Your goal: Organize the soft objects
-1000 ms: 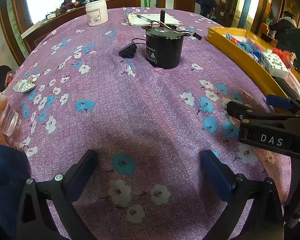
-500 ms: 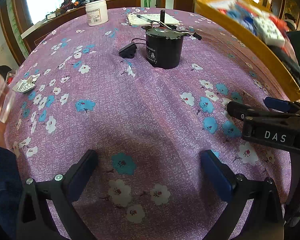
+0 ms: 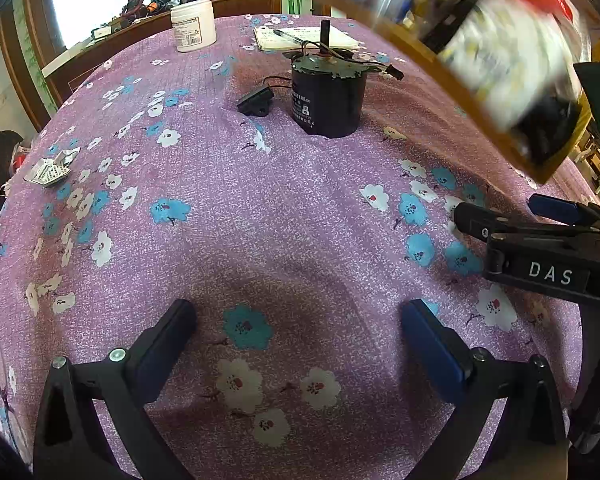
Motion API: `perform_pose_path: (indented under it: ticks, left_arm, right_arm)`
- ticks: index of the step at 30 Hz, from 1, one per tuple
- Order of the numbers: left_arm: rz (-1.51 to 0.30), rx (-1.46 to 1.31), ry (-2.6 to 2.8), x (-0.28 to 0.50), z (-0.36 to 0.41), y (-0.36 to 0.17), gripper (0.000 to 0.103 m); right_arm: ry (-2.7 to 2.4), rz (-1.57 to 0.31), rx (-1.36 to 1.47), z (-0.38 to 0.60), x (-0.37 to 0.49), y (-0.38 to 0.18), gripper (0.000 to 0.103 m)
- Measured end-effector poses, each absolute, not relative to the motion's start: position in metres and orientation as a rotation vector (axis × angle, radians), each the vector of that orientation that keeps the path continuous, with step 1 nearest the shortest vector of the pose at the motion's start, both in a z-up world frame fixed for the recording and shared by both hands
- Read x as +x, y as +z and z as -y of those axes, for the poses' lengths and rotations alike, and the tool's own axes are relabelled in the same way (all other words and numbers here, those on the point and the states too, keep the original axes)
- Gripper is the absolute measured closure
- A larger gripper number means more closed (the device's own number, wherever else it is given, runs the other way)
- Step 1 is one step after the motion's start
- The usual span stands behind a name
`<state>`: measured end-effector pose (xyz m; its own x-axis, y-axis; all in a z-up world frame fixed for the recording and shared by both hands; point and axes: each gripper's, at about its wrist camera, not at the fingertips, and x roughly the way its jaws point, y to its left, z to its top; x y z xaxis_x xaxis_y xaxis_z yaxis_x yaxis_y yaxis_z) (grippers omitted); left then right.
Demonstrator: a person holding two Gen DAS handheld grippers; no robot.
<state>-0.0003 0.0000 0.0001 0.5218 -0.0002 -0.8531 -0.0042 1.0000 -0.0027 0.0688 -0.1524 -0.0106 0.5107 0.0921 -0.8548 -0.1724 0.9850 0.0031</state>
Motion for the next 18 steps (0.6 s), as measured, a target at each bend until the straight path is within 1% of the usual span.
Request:
perform_pose_path:
  ticks: [18]
  left_arm:
    - [-1.022, -0.005, 0.003, -0.0006, 0.0002, 0.0002, 0.000]
  right_arm:
    - [0.162, -1.026, -0.083, 0.1531, 0.0690, -0.0101, 0.001]
